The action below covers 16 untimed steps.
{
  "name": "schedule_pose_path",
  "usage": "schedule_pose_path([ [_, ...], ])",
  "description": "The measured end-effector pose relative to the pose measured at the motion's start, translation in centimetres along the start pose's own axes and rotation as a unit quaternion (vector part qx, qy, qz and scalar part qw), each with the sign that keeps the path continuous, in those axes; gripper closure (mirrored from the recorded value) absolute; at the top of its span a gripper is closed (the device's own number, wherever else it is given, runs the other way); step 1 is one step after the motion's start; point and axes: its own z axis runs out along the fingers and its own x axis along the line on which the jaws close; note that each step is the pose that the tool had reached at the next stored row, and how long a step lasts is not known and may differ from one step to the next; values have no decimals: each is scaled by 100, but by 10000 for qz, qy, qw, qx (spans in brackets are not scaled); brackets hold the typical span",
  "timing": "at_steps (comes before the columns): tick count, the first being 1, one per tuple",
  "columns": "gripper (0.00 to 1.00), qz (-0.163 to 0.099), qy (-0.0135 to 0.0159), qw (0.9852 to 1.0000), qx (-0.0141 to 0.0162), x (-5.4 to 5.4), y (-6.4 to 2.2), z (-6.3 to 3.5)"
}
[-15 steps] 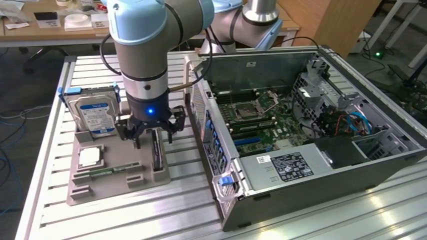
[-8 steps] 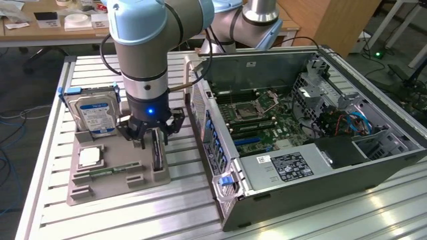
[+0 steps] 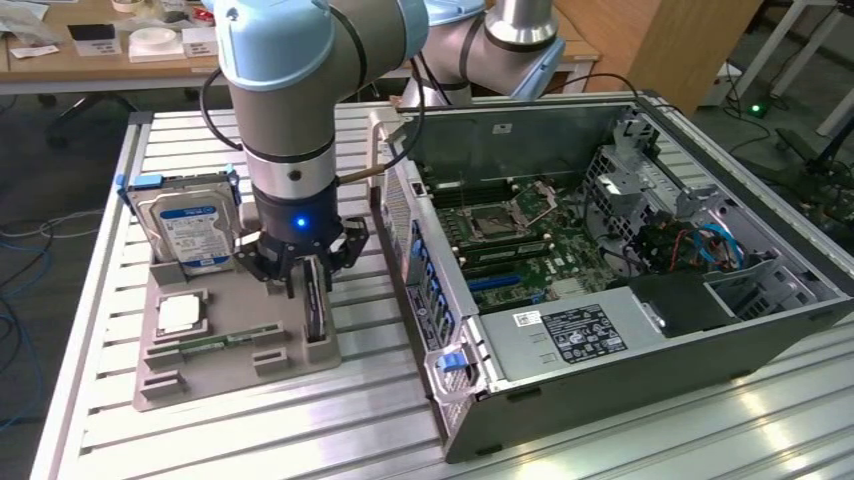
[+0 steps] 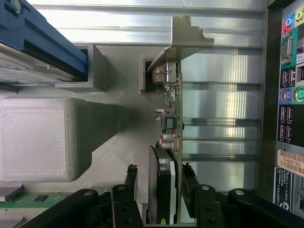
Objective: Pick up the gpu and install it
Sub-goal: 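Pick up the gpu and move the gpu toward the slot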
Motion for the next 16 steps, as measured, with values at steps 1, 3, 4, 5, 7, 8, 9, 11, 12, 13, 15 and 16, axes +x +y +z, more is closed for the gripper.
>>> schedule_pose_path([
  [1, 51, 0, 0, 10000, 0, 0, 0, 1],
  [3, 51, 0, 0, 10000, 0, 0, 0, 4],
  [4, 51, 0, 0, 10000, 0, 1, 0, 5],
  [5, 51, 0, -1, 10000, -1, 1, -1, 6],
  [7, 51, 1, 0, 10000, 0, 5, -4, 6],
  [8, 51, 0, 0, 10000, 0, 8, -6, 6],
  [9, 51, 0, 0, 10000, 0, 11, -7, 7],
  [11, 51, 0, 0, 10000, 0, 12, -8, 8],
  [12, 51, 0, 1, 10000, 0, 12, -8, 8],
  [13, 51, 0, 0, 10000, 0, 12, -8, 10],
  [15, 51, 0, 0, 10000, 0, 12, -8, 11],
  [16, 51, 0, 0, 10000, 0, 12, -8, 12],
])
